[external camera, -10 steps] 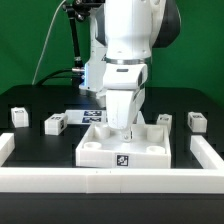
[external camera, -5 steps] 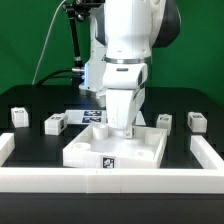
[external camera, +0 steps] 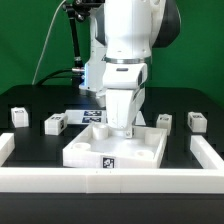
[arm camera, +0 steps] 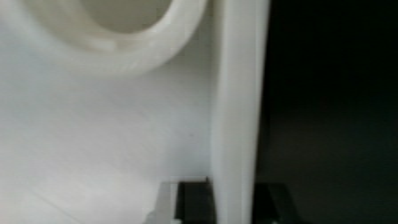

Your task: Assemble one leg

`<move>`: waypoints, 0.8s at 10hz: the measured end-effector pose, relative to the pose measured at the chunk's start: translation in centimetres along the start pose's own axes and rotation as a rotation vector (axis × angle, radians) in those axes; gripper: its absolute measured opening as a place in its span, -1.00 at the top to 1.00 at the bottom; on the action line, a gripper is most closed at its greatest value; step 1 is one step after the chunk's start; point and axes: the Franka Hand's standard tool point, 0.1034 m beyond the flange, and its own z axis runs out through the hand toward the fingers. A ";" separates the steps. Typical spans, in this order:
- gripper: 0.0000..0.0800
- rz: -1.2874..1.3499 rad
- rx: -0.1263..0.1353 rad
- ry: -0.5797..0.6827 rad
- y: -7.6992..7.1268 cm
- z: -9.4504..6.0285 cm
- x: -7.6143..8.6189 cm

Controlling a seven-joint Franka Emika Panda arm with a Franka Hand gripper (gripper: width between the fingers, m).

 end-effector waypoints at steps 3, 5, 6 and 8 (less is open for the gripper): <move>0.86 -0.184 -0.018 -0.009 1.3 -0.3 0.5; 0.86 -0.209 -0.019 -0.011 1.2 -0.2 0.9; 0.86 -0.209 -0.018 -0.012 1.2 -0.1 0.8; 0.86 -0.208 -0.018 -0.011 1.1 -0.1 0.9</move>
Offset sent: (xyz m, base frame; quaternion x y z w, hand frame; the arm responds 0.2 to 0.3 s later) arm 0.0221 0.0037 0.0034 -0.0388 -0.0188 -0.1290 0.9907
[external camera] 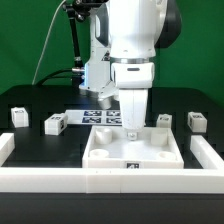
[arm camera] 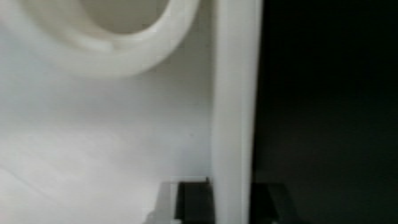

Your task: Assemble one leg

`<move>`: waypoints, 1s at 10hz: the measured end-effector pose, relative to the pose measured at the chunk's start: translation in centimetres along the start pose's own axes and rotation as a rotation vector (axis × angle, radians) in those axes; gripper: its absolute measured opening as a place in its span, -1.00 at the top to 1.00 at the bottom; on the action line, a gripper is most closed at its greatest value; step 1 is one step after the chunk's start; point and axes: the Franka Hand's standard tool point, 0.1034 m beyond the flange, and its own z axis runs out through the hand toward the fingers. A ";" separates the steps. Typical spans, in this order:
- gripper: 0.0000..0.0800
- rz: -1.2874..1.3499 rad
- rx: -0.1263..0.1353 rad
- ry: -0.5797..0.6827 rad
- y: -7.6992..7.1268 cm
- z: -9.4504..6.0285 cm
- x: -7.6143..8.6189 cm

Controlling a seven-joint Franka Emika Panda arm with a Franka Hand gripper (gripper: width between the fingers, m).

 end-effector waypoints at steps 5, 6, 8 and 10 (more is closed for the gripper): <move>0.86 -0.066 -0.012 0.018 1.3 0.4 3.7; 0.86 -0.066 -0.015 0.018 1.7 0.4 3.7; 0.86 -0.065 -0.015 0.018 1.7 0.4 3.6; 0.65 -0.064 -0.015 0.018 1.7 0.4 3.6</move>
Offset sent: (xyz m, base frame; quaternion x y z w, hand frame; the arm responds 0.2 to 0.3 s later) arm 0.0199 0.0337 -0.0031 -0.0224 -0.0017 -0.0653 0.9976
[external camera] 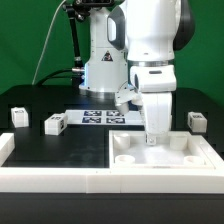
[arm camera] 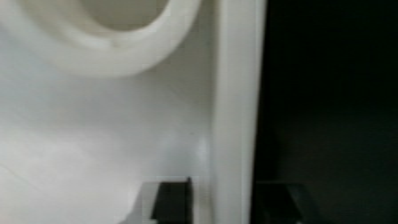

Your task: Assemble one leg

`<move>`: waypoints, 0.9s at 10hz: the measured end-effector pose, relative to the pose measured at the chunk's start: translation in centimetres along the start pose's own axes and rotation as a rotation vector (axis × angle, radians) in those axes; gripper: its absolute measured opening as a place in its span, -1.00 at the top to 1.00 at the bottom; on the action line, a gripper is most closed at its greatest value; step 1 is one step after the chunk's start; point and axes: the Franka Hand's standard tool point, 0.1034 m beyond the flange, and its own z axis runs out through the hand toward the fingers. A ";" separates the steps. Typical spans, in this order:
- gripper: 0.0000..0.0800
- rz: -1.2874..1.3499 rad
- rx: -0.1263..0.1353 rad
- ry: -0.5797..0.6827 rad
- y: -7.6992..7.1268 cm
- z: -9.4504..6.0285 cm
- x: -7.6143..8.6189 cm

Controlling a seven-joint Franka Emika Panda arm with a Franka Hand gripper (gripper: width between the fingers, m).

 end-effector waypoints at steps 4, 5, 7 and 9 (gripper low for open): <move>-0.49 0.001 0.000 0.000 0.0 0.0 0.0; -0.59 0.001 0.000 0.000 0.0 0.0 -0.1; -0.62 0.002 0.000 0.000 0.0 0.0 -0.1; -0.62 0.002 0.000 0.000 0.0 0.0 -0.1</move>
Offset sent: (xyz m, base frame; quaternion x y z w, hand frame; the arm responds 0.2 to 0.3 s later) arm 0.0000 0.0000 0.0000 0.0000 0.0000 0.0000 1.0000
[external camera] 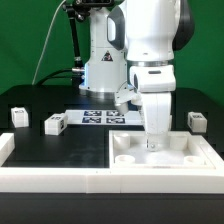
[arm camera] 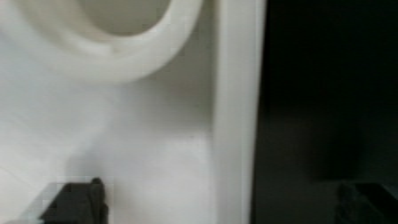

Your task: Assemble one leg

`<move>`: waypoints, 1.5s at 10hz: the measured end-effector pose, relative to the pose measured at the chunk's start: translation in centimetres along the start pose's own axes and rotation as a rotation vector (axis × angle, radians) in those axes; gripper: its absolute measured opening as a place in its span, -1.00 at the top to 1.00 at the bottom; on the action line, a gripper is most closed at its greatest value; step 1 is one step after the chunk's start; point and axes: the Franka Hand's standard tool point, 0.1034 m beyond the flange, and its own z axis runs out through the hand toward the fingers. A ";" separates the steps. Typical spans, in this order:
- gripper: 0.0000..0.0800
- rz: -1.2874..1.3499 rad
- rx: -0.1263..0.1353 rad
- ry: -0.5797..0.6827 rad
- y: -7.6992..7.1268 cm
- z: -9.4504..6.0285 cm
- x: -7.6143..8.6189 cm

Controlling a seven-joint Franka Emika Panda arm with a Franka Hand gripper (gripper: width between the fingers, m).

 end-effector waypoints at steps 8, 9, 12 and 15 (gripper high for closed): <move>-0.62 0.147 -0.076 -0.016 -1.6 -6.7 2.7; -0.62 0.155 -0.074 -0.015 -1.7 -6.5 2.7; -0.62 0.281 -0.072 -0.009 -1.7 -6.4 2.7; -0.62 0.698 -0.077 0.034 -3.5 -5.8 3.3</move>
Offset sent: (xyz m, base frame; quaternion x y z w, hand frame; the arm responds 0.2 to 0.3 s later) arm -0.0226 0.0079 0.0435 -0.0175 -0.0261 0.0576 0.9978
